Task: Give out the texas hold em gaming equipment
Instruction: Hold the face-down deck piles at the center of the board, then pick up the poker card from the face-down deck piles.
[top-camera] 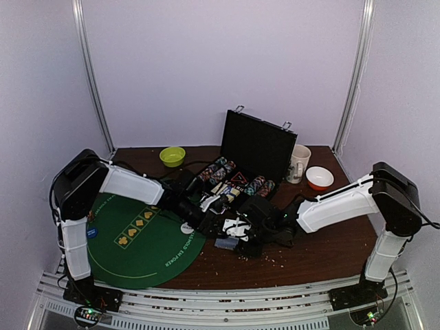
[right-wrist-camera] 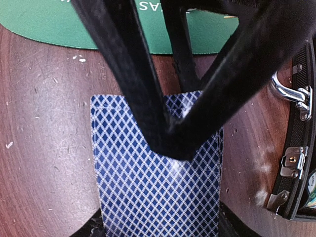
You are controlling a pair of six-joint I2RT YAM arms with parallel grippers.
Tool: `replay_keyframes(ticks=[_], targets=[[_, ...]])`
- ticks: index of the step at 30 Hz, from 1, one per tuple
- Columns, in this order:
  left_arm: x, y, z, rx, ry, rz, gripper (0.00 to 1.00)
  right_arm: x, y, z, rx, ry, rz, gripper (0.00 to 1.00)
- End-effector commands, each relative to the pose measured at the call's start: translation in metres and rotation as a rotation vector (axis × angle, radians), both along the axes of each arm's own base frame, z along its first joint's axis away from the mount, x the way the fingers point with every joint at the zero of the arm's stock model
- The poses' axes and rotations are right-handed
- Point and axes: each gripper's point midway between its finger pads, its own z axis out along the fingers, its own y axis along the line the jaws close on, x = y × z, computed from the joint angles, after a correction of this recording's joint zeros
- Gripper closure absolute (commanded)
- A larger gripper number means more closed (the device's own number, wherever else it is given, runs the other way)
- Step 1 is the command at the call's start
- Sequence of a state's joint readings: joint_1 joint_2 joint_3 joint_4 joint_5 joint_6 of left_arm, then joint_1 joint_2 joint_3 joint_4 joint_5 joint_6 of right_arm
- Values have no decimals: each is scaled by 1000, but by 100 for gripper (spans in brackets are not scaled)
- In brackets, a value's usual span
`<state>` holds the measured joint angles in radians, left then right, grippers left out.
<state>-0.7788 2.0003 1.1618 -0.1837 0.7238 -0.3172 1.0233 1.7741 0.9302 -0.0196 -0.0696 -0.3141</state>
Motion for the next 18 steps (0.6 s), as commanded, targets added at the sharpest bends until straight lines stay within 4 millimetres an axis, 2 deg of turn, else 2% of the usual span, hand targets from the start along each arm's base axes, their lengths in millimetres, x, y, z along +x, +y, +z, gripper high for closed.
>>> replay_keyframes(ticks=[1,5,13,16,18], targets=[[-9,-13,-14,5,24,-24,49,-2,-19,-15,-70,5,-34,41],[-9,-11,-27,50,17,-10,64,-2,-19,-15,-70,4,-33,40],[-7,5,-35,129,-23,7,87,-2,-23,-16,-81,-6,-34,39],[-4,10,-38,153,-41,14,93,-2,-24,-16,-80,-9,-35,39],[-3,11,-38,152,-38,16,93,-2,-24,-16,-82,-9,-37,39]])
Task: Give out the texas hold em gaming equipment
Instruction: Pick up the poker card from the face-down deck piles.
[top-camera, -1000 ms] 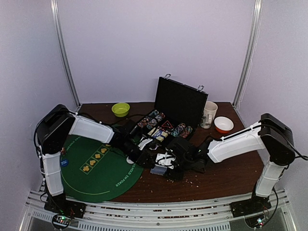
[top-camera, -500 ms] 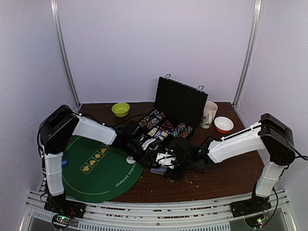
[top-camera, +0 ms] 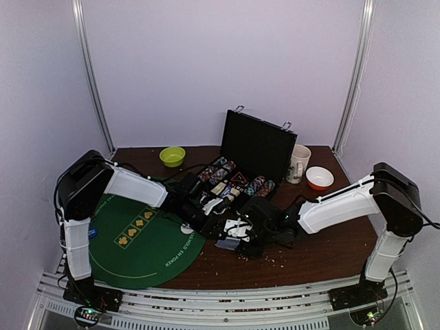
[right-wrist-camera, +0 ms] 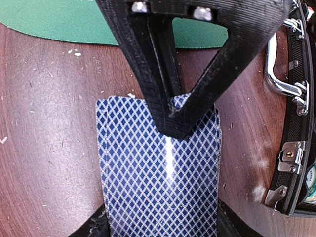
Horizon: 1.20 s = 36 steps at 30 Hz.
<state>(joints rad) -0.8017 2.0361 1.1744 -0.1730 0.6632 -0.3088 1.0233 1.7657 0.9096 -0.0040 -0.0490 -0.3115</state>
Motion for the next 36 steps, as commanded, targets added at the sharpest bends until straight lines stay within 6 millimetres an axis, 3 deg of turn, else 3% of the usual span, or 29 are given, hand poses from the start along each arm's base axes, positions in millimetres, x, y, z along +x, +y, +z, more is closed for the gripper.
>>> replay_keyframes(ticks=[1,9,16,28,36], targets=[[-5,17,-21,105,-4,16,91,-4,-21,-15,-79,9,-25,39],[1,28,-17,119,-18,35,76,-6,-23,-17,-89,13,-22,39],[7,29,-7,102,-37,41,77,-5,-22,-17,-89,12,-22,39],[0,21,16,11,-18,8,78,-3,-23,-19,-104,14,-24,40],[-1,20,32,-27,-14,-3,100,-3,-23,-20,-113,17,-30,40]])
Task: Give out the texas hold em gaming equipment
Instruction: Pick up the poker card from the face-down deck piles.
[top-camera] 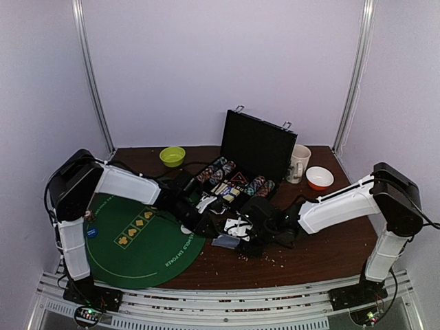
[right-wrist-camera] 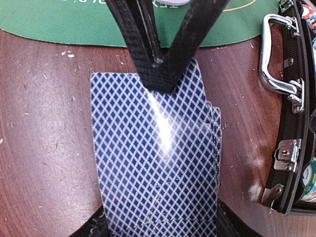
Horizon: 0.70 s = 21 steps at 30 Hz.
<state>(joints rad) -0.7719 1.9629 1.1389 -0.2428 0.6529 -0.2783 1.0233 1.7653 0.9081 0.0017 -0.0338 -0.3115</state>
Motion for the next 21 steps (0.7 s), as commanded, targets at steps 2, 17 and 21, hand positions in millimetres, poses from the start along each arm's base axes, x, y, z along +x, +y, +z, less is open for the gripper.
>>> replay_keyframes(ticks=[2,17,21], targets=[[-3,0,25,-58,-13,-25,100,-5,-22,-20,-111,30,-23,40],[-15,12,70,-158,-55,-122,100,-6,-26,-24,-123,36,-22,40],[-10,21,77,-175,-50,-107,100,-6,-25,-24,-121,37,-23,40]])
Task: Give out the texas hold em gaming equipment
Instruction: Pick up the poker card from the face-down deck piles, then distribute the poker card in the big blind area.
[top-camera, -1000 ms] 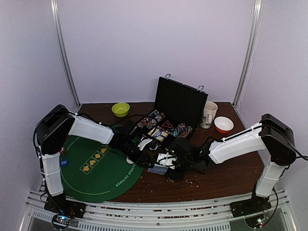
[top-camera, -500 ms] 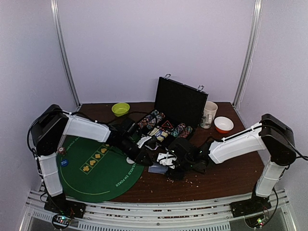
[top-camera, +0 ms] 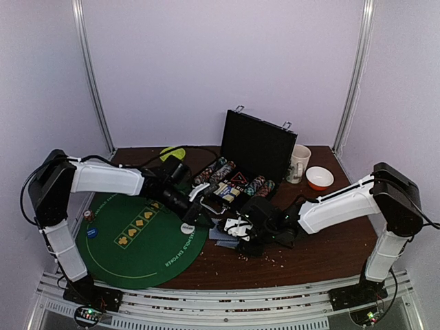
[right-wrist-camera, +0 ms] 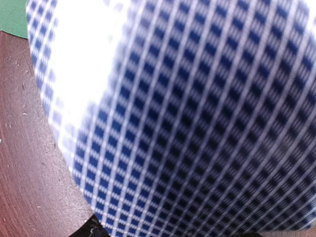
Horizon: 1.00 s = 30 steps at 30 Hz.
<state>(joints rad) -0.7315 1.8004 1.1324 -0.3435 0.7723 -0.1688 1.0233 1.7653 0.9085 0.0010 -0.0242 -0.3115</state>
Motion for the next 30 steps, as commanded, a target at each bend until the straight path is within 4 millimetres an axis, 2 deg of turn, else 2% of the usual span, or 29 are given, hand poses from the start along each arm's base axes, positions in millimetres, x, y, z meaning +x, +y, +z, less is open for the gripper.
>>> replay_keyframes(ticks=[1,4,8,13,15,18,21,25,30], targets=[[3,14,14,-38,-2,-6,100,-8,-25,-24,-118,45,-17,40],[23,40,14,31,-34,65,100,-8,-25,-24,-119,45,-18,40],[55,91,16,174,-95,200,100,-8,-25,-25,-117,48,-11,40],[78,141,48,330,-239,329,100,-9,-22,-23,-119,54,-2,40],[84,154,64,371,-302,373,100,-9,-22,-22,-124,54,4,40],[91,173,74,444,-337,432,100,-8,-21,-21,-141,56,8,40],[93,190,80,393,-280,510,100,-7,-21,-22,-158,60,13,40],[97,223,84,315,-181,676,100,-5,-18,-19,-149,45,25,40],[97,264,91,317,-129,857,100,-2,-16,-15,-150,31,32,40]])
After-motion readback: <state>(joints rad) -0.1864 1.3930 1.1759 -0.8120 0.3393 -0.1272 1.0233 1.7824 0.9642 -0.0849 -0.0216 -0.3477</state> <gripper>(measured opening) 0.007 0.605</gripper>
